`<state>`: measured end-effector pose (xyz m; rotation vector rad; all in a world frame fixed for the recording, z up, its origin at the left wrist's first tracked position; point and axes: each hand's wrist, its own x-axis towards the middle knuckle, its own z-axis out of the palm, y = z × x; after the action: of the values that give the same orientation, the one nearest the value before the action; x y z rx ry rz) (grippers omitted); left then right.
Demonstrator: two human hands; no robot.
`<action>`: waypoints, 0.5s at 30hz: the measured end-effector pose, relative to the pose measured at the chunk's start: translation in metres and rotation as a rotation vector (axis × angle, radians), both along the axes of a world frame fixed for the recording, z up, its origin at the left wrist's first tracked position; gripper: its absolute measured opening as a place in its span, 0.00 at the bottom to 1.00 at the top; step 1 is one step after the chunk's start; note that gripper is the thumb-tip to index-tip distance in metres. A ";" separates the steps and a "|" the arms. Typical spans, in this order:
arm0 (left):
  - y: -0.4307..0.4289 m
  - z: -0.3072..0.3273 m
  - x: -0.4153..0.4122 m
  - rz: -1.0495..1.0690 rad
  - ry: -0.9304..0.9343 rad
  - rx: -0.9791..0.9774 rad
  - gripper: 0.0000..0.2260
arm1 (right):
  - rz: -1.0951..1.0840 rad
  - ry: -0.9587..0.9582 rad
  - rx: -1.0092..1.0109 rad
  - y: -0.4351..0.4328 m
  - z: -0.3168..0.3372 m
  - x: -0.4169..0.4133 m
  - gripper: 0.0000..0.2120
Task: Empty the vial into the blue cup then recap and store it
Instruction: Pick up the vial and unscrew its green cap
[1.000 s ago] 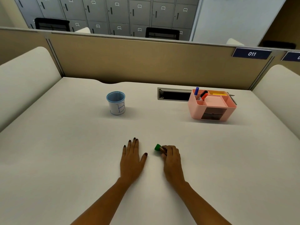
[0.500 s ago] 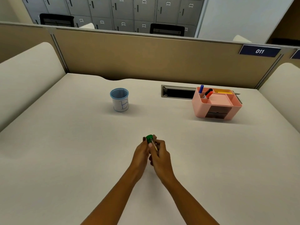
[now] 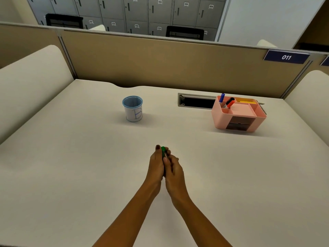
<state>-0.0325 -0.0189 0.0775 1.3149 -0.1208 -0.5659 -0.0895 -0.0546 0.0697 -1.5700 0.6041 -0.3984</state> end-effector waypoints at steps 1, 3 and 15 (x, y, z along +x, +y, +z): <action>-0.001 0.001 -0.001 0.015 -0.002 -0.014 0.20 | -0.009 -0.003 -0.002 0.001 0.000 0.000 0.16; -0.002 0.004 -0.003 0.040 -0.005 -0.031 0.20 | -0.018 -0.004 -0.015 0.002 0.002 0.000 0.16; -0.002 0.022 -0.007 0.133 -0.009 -0.006 0.20 | -0.027 -0.035 -0.003 0.006 0.014 0.002 0.17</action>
<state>-0.0394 -0.0214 0.0992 1.3097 -0.0417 -0.4458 -0.0876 -0.0486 0.0839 -1.5563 0.5983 -0.4462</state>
